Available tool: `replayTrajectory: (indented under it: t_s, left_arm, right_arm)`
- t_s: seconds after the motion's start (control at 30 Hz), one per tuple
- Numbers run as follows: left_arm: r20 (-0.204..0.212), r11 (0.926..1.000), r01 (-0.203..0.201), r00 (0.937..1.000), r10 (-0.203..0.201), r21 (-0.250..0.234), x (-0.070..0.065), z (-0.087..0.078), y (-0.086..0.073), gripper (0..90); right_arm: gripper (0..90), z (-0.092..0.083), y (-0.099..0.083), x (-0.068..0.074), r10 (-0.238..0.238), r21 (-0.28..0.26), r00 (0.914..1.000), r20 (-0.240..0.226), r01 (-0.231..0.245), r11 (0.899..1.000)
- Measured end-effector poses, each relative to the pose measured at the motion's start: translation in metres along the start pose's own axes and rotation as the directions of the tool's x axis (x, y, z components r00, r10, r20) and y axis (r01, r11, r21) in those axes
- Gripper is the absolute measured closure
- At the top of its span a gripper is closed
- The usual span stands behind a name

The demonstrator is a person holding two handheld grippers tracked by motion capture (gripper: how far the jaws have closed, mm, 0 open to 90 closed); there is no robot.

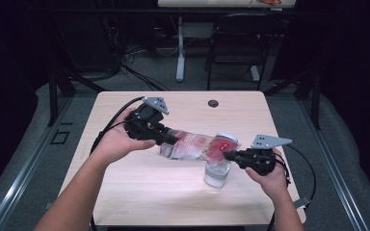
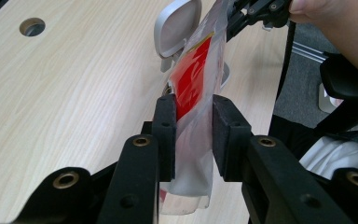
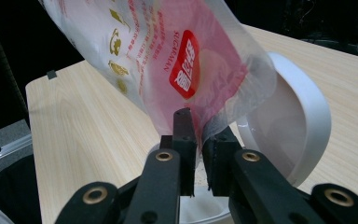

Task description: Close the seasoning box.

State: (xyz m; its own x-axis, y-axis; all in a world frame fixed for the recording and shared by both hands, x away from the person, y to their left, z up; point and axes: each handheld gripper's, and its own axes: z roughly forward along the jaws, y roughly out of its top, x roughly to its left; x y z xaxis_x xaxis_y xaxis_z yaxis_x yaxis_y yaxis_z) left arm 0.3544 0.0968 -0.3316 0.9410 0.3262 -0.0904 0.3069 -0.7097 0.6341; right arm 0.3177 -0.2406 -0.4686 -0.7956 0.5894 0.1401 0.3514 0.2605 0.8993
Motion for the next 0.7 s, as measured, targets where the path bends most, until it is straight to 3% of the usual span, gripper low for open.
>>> replayTrajectory:
  t_s: [0.7]
  left_arm:
    - [0.002, 1.0, 0.002, 1.0, -0.002, 0.003, -0.0014, -0.0007, 0.0002, 73.1]
  right_arm:
    - [84.4, 0.0007, -0.0001, 0.0007, 0.0, 0.009, 1.0, -0.006, 0.0, 1.0]
